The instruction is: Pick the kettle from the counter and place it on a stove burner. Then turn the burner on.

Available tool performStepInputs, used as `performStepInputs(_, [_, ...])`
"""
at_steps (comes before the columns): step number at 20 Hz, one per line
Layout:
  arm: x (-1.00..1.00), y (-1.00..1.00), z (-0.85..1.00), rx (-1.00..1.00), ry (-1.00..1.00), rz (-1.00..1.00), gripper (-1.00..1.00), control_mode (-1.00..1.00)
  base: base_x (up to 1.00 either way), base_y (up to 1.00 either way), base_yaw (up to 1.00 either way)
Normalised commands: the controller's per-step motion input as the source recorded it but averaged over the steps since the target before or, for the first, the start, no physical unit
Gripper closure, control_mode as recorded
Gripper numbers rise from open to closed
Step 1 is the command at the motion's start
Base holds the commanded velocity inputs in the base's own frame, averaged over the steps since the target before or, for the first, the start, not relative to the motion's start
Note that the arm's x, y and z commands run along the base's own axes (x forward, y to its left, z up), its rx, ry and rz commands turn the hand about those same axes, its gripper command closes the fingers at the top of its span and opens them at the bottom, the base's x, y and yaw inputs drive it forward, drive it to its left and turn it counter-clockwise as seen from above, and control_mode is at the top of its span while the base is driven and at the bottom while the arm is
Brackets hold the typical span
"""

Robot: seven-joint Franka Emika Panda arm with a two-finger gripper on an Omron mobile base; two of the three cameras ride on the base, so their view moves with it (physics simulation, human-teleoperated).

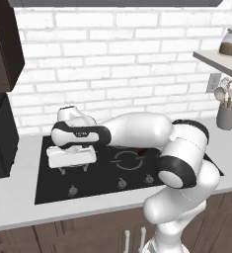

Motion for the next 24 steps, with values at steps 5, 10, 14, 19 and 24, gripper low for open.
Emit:
performStepInputs(5, [-0.06, 0.00, -0.28, -0.01, 0.00, 0.00, -1.00, -1.00, 0.00, 0.00, 0.00])
performStepInputs(10, [-0.02, 0.00, -0.03, 0.00, 0.00, 0.00, -1.00, -1.00, 0.00, 0.00, 0.00])
performStepInputs(14, [0.00, 0.00, -0.04, 0.00, 0.00, 0.00, -1.00, -1.00, 0.00, 0.00, 0.00])
performStepInputs(19, [0.00, 0.00, -0.13, 0.00, 0.00, 0.00, -1.00, -1.00, 0.00, 0.00, 0.00])
performStepInputs(24, [0.00, 0.00, -0.08, 0.00, 0.00, 0.00, -1.00, -1.00, 0.00, 0.00, 0.00])
